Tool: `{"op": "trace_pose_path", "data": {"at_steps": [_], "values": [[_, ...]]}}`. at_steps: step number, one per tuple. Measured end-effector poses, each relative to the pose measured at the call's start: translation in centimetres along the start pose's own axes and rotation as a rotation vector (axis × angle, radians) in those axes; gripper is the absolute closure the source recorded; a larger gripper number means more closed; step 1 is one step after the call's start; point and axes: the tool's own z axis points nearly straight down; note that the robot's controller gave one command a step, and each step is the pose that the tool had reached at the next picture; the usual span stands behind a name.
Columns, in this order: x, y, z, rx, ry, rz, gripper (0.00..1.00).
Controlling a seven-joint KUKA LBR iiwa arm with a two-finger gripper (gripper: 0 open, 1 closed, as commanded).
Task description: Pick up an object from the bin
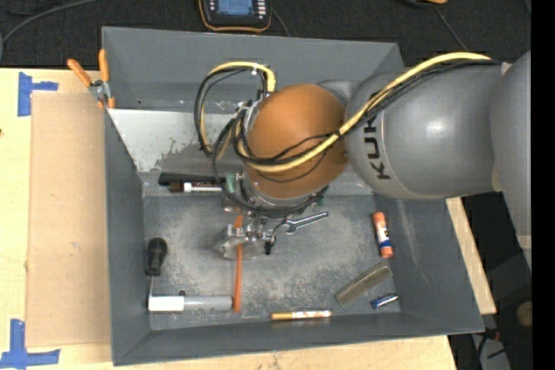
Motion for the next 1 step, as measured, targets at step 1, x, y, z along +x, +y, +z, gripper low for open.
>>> {"op": "trace_pose_path", "data": {"at_steps": [1], "values": [[-0.07, 0.03, -0.9, 0.0, -0.001, 0.004, 1.0]]}}
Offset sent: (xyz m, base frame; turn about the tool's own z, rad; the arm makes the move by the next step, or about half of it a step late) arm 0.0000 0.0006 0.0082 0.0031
